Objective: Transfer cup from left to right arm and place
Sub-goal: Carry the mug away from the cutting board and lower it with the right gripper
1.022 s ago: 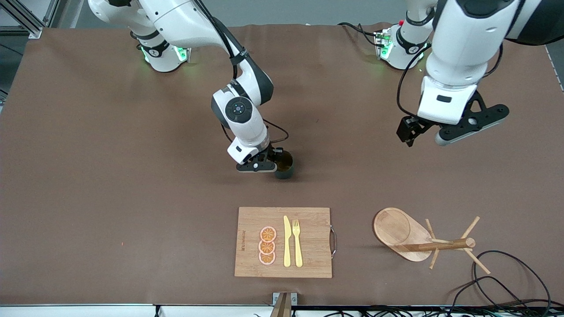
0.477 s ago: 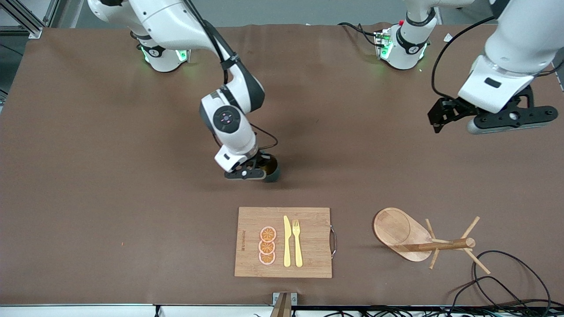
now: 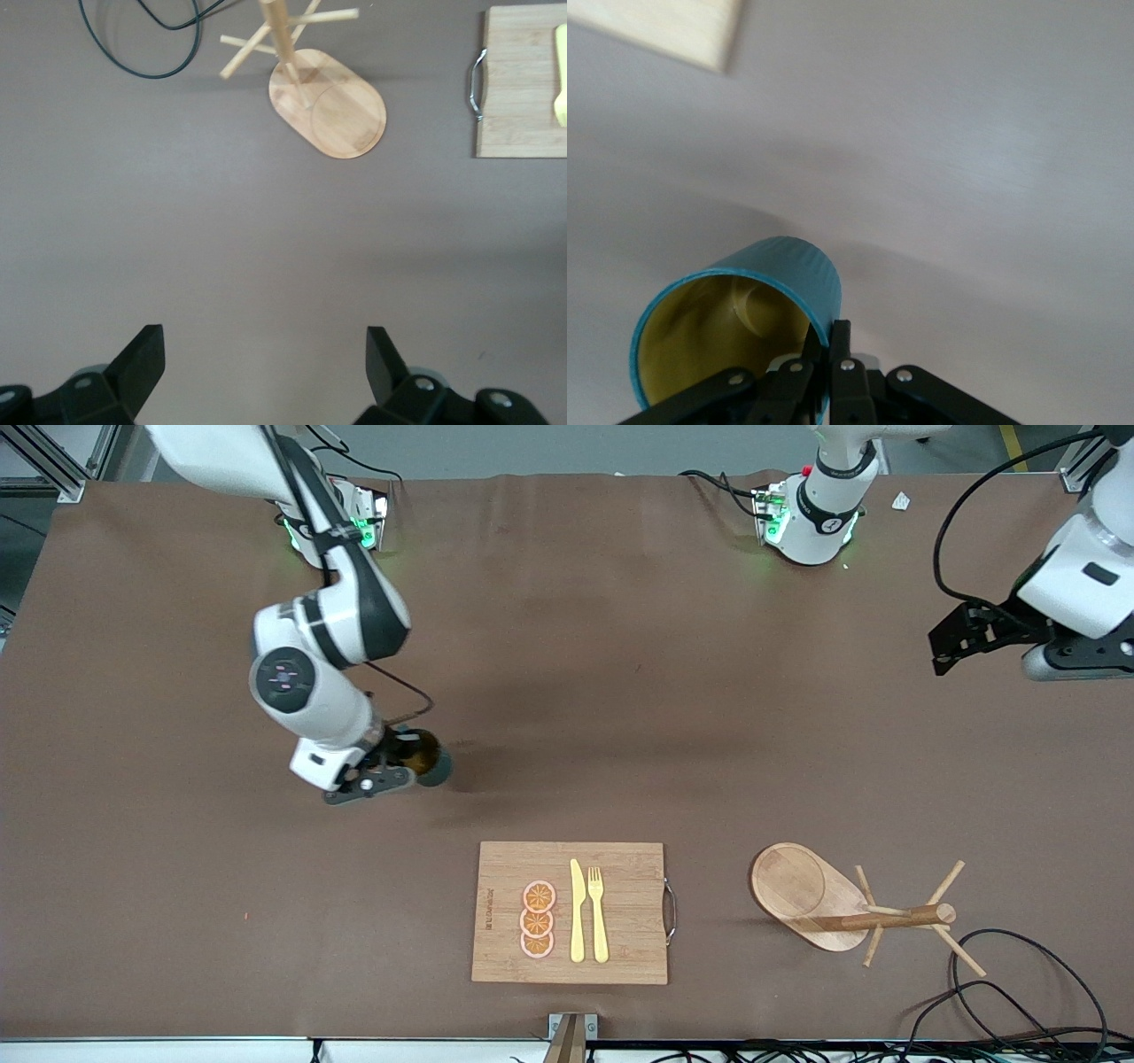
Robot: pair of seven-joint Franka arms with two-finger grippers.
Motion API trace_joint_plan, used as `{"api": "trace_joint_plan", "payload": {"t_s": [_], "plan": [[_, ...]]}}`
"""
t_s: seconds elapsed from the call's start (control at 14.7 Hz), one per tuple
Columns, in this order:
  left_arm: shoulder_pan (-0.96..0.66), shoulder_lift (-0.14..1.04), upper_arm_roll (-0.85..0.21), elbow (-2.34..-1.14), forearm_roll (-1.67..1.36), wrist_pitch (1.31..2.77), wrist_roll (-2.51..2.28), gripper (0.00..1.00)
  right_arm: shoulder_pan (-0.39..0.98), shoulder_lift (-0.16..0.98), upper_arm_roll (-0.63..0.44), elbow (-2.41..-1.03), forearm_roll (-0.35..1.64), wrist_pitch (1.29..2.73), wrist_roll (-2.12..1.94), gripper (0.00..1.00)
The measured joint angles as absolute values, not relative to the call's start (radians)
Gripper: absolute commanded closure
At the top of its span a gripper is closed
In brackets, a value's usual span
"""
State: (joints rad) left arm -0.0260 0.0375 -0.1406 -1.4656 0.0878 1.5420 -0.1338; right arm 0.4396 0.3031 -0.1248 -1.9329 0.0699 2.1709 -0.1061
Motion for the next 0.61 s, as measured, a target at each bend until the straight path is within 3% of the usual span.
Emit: {"api": "trace_joint_plan", "payload": {"t_s": [0.27,0.61], "plan": [[-0.015,0.004,-0.14,-1.514,0.048,1.542,-0.11,0.0,0.293,0.245,-0.125,-2.024,0.049,2.182,-0.526,1.0],[-0.015,-0.076,-0.14,-1.606,0.041,1.538,-0.083,0.0,0.091,0.237,-0.125,-2.034,0.045,2.186,-1.04,1.0]]}}
